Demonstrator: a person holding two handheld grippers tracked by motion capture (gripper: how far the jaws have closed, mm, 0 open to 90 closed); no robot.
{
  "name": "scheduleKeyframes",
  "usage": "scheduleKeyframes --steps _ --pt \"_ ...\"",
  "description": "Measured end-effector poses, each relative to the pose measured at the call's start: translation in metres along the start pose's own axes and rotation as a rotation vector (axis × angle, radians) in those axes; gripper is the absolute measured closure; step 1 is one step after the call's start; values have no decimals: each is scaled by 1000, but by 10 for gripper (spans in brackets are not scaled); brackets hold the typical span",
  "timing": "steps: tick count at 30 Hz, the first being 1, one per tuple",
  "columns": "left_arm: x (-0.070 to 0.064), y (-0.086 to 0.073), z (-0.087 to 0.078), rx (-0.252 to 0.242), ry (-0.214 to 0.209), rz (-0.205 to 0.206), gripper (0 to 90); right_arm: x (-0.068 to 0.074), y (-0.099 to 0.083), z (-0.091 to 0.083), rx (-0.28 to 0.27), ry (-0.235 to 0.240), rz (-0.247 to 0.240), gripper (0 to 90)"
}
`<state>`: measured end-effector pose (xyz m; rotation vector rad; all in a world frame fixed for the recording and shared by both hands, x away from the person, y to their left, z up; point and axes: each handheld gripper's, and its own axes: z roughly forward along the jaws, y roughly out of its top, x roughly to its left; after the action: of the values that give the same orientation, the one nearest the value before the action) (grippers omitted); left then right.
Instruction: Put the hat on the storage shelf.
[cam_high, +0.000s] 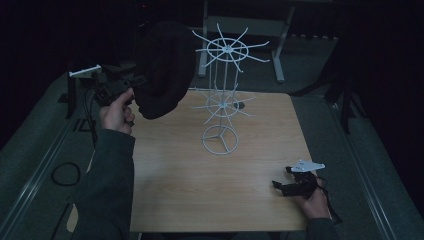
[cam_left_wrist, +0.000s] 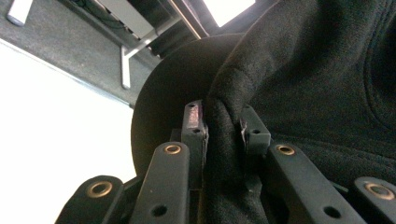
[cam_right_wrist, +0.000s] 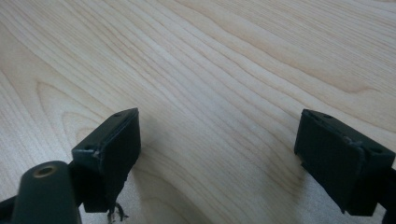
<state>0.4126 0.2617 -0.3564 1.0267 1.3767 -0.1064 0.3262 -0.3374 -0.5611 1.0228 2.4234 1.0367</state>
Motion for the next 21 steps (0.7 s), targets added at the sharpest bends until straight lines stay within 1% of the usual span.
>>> scheduleKeyframes --steps 4,10,12,13,17,21 --pt "-1 -2 5 11 -4 -5 779 0 0 0 0 0 0 143" --pt "-1 -6 14 34 13 7 779 0 0 0 0 1 1 143" --pt "-1 -6 14 34 13 7 779 0 0 0 1 1 1 143" --pt "0 -7 16 42 27 4 779 0 0 0 1 1 1 143" --pt "1 -9 20 57 72 14 783 0 0 0 0 0 0 143" --pt "2 -12 23 71 114 34 788 0 0 0 1 1 0 143"
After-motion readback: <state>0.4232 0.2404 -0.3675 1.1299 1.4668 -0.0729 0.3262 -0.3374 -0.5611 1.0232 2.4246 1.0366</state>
